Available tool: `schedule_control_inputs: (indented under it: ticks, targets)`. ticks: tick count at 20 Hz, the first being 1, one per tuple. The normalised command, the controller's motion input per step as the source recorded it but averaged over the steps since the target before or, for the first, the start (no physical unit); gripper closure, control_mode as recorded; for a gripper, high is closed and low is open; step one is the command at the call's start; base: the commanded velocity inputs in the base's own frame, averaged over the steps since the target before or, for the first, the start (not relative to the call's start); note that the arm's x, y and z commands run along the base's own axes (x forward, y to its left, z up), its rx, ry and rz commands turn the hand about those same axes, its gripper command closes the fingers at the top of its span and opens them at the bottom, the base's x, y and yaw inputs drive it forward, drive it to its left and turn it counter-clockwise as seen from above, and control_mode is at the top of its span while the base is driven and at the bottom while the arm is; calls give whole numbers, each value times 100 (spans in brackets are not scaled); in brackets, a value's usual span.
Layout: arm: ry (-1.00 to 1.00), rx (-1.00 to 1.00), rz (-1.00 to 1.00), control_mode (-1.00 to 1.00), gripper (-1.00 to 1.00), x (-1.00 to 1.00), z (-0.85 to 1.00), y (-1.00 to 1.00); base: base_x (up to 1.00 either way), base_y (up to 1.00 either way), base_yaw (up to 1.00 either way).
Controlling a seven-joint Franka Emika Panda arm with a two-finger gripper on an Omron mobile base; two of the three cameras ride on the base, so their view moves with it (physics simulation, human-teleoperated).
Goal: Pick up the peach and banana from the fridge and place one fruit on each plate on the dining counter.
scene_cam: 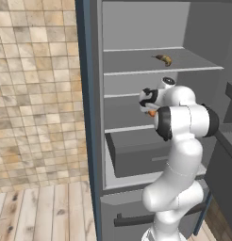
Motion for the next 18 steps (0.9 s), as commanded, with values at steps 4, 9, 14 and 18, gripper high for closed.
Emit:
schedule_control_inputs:
  ticks: [4,9,14,18]
  targets:
    - [2,0,0,-100,-100,9,-17,0,0,0,0]
    - [2,0,0,-100,-100,0,-32,0,0,0,0]
    - [0,0,0,-100,100,-13,-47,4,0,0,0]
    - [0,0,0,-100,100,-37,-53,7,0,0,0]
